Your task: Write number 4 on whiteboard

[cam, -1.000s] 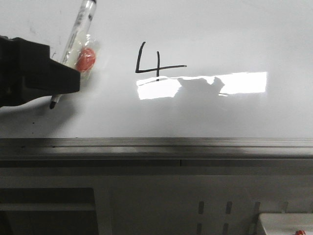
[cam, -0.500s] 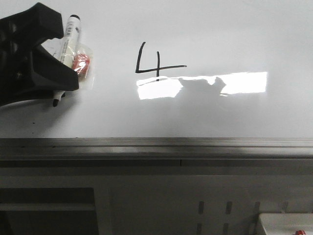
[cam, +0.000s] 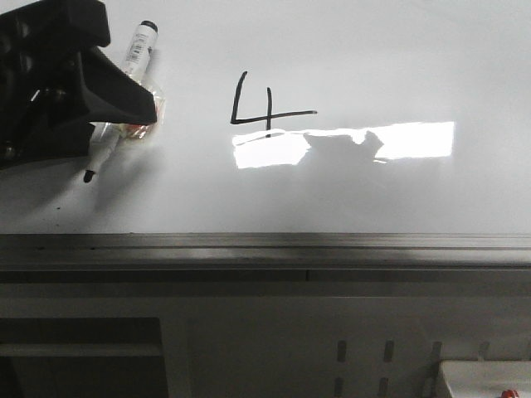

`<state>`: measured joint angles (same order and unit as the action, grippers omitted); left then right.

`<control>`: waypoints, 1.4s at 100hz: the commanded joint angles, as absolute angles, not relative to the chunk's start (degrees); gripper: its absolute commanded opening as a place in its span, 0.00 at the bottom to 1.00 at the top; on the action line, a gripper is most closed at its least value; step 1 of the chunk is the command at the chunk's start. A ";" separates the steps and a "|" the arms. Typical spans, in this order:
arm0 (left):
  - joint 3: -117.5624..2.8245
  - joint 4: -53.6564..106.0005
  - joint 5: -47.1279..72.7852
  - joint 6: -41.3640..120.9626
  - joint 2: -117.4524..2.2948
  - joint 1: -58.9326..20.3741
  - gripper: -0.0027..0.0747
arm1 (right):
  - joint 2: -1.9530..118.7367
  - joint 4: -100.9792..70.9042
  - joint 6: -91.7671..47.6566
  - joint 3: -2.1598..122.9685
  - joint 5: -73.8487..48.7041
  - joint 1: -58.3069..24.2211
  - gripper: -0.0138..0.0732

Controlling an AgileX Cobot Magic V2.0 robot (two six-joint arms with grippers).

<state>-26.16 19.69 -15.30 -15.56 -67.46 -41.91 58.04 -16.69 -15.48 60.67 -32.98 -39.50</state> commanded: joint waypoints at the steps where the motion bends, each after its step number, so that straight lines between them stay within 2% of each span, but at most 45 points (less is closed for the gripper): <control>1: -27.71 19.90 -18.72 -15.97 -66.32 -42.03 0.60 | 56.98 -16.68 -16.20 62.77 -29.09 -39.17 0.74; 9: -27.71 19.69 -18.72 -15.97 -64.95 -42.03 0.60 | 56.98 -15.83 -16.20 62.66 -29.37 -39.17 0.71; 12: -27.71 18.98 -18.61 -15.85 -63.95 -42.03 0.60 | 56.59 -15.34 -16.20 62.53 -29.37 -39.17 0.67; 16: -27.71 17.40 -18.61 -15.75 -62.75 -42.03 0.58 | 55.94 -14.92 -16.20 62.05 -29.05 -39.17 0.56; 23: -27.46 15.57 -18.36 -15.75 -59.70 -42.03 0.44 | 54.07 -14.21 -16.20 60.57 -27.84 -39.17 0.32; 26: -27.22 14.91 -18.36 -15.75 -57.87 -42.03 0.33 | 52.82 -13.90 -16.20 59.76 -27.27 -39.17 0.19; 30: -26.75 13.05 -18.85 -15.63 -55.99 -42.03 0.21 | 51.52 -13.45 -16.20 58.25 -26.22 -39.17 0.07; 35: -25.80 9.29 -19.23 -15.63 -53.25 -42.03 0.01 | 49.08 -13.45 -16.20 56.18 -24.69 -39.17 0.09; 60: -16.74 -2.80 -26.87 -15.47 -38.89 -42.03 0.01 | 30.49 -12.13 -16.20 40.14 -14.98 -39.17 0.08; 69: -11.65 -5.61 -32.30 -13.07 -34.14 -41.92 0.01 | 23.04 -11.86 -16.20 33.92 -14.46 -39.17 0.08; 89: -5.09 -5.61 -34.11 -11.30 -29.38 -41.92 0.01 | 10.86 -11.78 -16.20 24.20 -15.05 -39.17 0.08; 106: -4.65 -5.61 -34.71 -11.30 -29.52 -41.92 0.01 | 6.59 -11.78 -16.20 21.79 -15.96 -39.17 0.08; 140: -4.65 -5.61 -34.71 -11.30 -29.52 -41.92 0.01 | 6.44 -11.78 -16.20 21.54 -15.96 -39.17 0.08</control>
